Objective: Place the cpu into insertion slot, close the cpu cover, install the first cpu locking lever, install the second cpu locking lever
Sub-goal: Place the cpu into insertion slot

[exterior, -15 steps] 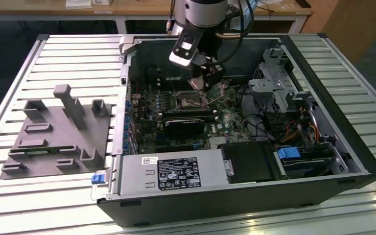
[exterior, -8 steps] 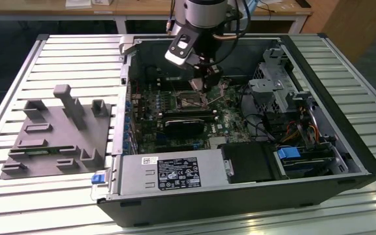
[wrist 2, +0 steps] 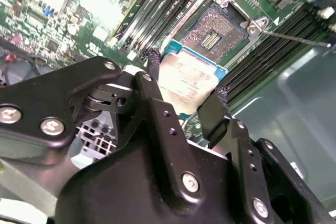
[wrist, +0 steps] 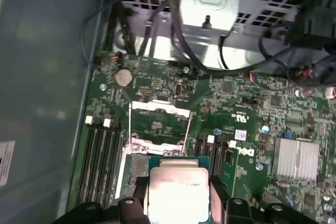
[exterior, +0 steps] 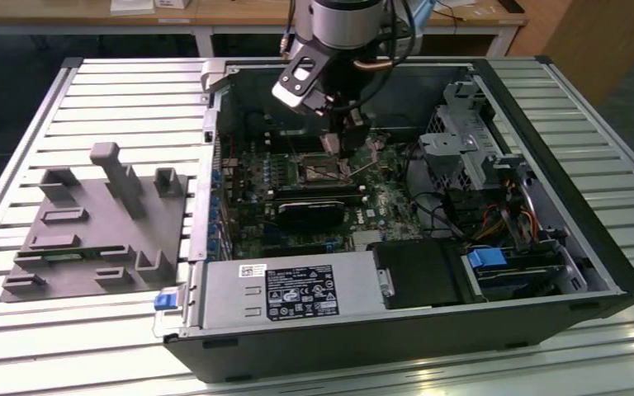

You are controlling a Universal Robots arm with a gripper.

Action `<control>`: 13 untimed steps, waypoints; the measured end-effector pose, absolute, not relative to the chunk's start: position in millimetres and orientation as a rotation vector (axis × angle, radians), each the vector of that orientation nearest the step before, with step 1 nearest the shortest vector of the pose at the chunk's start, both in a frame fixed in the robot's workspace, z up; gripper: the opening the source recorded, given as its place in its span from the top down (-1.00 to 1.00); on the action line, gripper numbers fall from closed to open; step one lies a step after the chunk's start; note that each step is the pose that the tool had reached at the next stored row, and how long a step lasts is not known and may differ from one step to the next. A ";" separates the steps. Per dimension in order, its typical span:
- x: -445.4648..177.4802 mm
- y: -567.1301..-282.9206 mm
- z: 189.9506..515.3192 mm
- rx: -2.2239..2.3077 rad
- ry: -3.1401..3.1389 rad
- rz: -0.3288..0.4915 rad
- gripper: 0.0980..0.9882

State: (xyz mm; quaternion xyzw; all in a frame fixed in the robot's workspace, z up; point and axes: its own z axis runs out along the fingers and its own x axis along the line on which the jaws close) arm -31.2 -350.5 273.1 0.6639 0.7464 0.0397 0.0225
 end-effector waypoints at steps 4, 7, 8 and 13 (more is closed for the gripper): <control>-31.4 -349.9 271.3 2.078 2.286 0.114 0.00; -31.5 -347.3 269.2 2.078 2.280 0.107 0.00; -31.5 -346.5 268.4 2.077 2.279 0.104 0.00; -32.0 -345.7 264.9 2.102 2.252 0.098 0.00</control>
